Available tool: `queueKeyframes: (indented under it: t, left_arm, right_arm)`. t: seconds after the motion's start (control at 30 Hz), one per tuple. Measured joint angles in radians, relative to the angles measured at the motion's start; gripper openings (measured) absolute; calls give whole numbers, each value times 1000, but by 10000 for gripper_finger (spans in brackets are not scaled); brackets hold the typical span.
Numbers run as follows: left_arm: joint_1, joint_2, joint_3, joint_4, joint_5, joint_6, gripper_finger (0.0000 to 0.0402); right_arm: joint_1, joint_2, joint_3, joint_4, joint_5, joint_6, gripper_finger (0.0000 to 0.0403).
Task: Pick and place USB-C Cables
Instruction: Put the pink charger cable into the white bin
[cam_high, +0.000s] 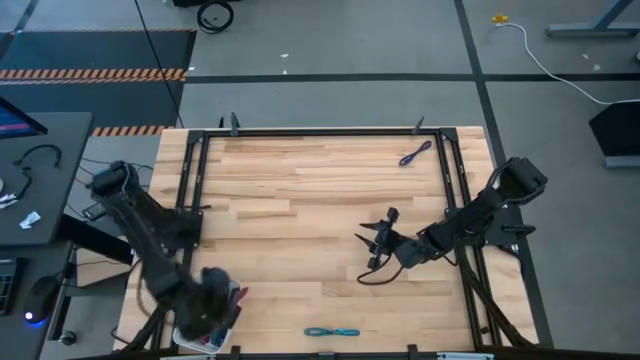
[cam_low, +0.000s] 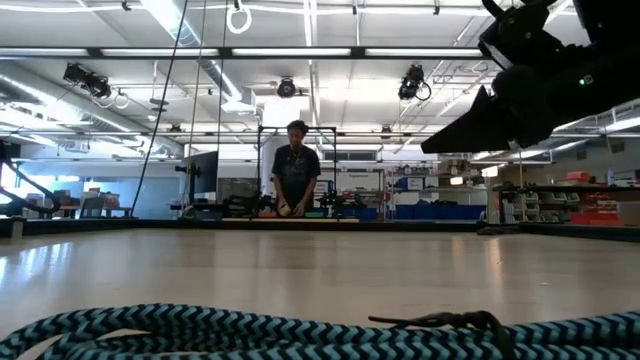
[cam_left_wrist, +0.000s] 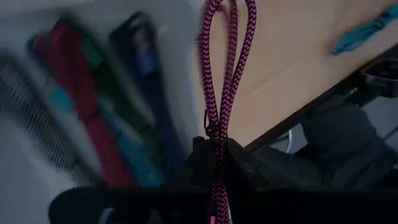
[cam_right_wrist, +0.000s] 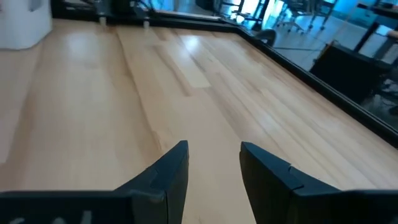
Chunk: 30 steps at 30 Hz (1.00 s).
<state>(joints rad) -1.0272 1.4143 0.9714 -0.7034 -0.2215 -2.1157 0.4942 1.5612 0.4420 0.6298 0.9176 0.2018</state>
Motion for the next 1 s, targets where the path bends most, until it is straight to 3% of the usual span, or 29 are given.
queueKeyframes:
  t: [0.1,0.2,0.4,0.67,0.87,1.0]
  left_arm:
    - [-82,10,1,-47,-11,-167,21]
    - [-116,29,-1,-58,18,-202,21]
    - [-93,52,0,-30,141,-221,21]
    - [-28,81,-1,-170,130,-230,24]
    - [23,147,0,-75,69,-180,67]
    - [37,163,-1,-16,64,-151,116]
  right_arm:
    - [1,1,0,5,-19,-19,148]
    - [0,1,0,6,-24,-21,147]
    - [1,1,0,6,-26,-22,146]
    - [1,1,0,11,-27,-21,146]
    - [1,1,0,12,-29,-21,145]
    - [1,1,0,12,-29,-22,145]
